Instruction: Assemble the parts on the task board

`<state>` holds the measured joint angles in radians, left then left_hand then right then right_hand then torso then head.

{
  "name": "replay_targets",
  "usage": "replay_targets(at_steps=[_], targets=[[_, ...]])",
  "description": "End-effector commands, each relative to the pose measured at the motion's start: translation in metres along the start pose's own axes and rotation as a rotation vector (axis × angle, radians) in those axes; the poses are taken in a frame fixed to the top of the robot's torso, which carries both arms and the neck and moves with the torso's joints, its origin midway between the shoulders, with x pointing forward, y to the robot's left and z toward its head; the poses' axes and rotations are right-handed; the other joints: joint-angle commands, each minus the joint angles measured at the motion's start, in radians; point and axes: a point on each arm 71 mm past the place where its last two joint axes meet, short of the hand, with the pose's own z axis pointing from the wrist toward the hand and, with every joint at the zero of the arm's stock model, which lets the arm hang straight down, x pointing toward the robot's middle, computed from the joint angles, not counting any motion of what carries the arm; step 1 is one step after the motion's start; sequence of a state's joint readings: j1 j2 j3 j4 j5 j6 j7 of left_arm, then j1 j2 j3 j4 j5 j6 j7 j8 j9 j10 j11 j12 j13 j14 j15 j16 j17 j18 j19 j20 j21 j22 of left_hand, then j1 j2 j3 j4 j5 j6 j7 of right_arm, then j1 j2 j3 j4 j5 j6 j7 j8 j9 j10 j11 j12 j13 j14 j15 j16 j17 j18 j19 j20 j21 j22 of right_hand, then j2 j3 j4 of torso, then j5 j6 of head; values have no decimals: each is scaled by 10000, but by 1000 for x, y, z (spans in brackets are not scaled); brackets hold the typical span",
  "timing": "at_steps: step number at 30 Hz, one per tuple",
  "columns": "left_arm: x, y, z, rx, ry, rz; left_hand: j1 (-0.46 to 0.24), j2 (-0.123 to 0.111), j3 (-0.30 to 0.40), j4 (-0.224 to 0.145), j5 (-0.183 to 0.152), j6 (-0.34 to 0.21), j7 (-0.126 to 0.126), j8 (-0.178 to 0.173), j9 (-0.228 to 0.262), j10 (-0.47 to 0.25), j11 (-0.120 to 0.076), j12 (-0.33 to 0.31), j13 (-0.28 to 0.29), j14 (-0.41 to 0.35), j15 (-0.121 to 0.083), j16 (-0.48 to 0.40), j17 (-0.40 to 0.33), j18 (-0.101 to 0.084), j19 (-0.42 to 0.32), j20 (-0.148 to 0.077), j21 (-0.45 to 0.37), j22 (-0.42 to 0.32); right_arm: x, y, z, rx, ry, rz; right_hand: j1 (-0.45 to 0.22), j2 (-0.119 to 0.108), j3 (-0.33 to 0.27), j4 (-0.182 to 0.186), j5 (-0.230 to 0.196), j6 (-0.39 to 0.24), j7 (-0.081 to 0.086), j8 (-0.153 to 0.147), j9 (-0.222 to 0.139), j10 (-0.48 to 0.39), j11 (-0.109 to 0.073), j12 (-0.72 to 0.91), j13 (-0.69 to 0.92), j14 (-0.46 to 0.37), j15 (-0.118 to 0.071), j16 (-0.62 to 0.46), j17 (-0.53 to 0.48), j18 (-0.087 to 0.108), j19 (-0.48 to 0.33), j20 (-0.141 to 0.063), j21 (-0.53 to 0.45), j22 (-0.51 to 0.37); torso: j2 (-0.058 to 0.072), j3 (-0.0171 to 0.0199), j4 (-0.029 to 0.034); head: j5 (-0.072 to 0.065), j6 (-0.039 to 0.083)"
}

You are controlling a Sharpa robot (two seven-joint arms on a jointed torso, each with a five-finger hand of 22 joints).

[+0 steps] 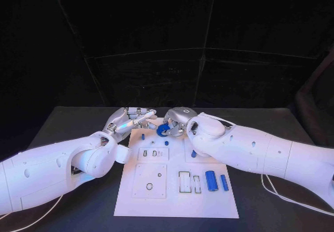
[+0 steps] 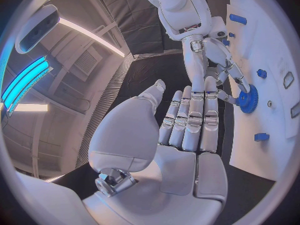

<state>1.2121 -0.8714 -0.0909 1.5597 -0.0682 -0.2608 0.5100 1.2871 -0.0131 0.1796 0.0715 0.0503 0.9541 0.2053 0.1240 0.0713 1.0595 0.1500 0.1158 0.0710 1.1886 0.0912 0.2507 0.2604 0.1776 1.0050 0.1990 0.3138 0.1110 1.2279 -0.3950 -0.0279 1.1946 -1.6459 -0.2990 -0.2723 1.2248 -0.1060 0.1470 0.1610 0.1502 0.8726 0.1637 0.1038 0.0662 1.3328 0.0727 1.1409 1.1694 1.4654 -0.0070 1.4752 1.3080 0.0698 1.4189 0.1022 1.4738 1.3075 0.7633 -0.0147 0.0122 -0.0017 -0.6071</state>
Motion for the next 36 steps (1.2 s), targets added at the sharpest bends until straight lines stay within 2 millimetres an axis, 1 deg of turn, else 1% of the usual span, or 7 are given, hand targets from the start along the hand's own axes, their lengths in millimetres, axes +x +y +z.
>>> replay_targets(at_steps=[1,5,11,20,23,28,36], targets=[[1,-1,1,75,126,-26,16,61,4,-41,-2,34,28,-39,-13,66,2,-42,-9,-21,-3,-60,10,56,67,22,-47,-9,1,1,0,-18,323,-117,-448,-26,-427,486,180,-77,34,-84,26,-62,58,-34,-30,650,86,-44,696,-165,-15,81,-46,122,4,4,3,-4,1],[1,-1,1,73,113,-19,16,61,4,-41,-2,34,28,-39,-13,66,2,-42,-9,-21,-3,-60,10,56,67,22,-47,-9,4,0,0,-15,678,-7,-1180,290,-1086,1253,926,24,49,-115,66,15,77,129,110,666,108,-4,772,-176,25,110,-23,185,4,5,5,-3,-6],[0,-1,1,68,107,-16,16,61,4,-41,-2,34,28,-39,-13,66,2,-42,-9,-21,-3,-60,10,56,67,22,-47,-9,5,-2,0,58,959,143,-1786,735,-1556,1302,578,81,38,-154,75,75,75,260,229,677,109,25,826,-184,53,116,-3,234,0,1,1,-2,-12],[-2,-2,-1,70,45,14,24,63,10,-66,-2,37,29,-48,-14,72,4,-55,-9,-27,-2,-72,24,56,66,22,-55,-16,-11,-19,-15,-307,-863,1001,-512,1036,-1684,859,1541,236,6,-198,92,304,36,646,586,709,79,102,956,-220,167,90,82,421,-23,18,-38,6,34],[-5,-2,-1,75,-5,39,24,63,10,-66,-2,37,29,-48,-14,72,4,-55,-9,-27,-2,-72,24,56,66,22,-55,-16,-18,-37,-29,-448,-1246,1532,151,1185,-1538,530,1246,269,-4,-232,90,307,20,657,611,714,66,119,986,-229,192,77,103,467,-38,17,-56,2,60],[-10,-2,-3,86,-138,107,38,67,18,-83,-1,38,27,-52,-14,75,3,-60,-9,-29,-2,-78,31,56,66,22,-58,-19,-28,-82,-62,-344,-1250,2670,911,1102,-1364,29,937,321,-18,-263,89,201,-3,498,497,682,48,50,864,-215,146,64,75,408,-108,-1,-156,-49,141],[-14,-1,-1,87,-207,155,63,79,36,-114,-1,46,21,-58,-13,85,-1,-70,-9,-31,-4,-87,44,57,68,21,-64,-25,-37,-147,-105,175,-721,3821,1429,714,-1439,-428,801,327,-125,-315,78,-17,-92,142,222,602,-23,-145,562,-139,-97,10,-103,48,-171,66,-320,-56,187]])
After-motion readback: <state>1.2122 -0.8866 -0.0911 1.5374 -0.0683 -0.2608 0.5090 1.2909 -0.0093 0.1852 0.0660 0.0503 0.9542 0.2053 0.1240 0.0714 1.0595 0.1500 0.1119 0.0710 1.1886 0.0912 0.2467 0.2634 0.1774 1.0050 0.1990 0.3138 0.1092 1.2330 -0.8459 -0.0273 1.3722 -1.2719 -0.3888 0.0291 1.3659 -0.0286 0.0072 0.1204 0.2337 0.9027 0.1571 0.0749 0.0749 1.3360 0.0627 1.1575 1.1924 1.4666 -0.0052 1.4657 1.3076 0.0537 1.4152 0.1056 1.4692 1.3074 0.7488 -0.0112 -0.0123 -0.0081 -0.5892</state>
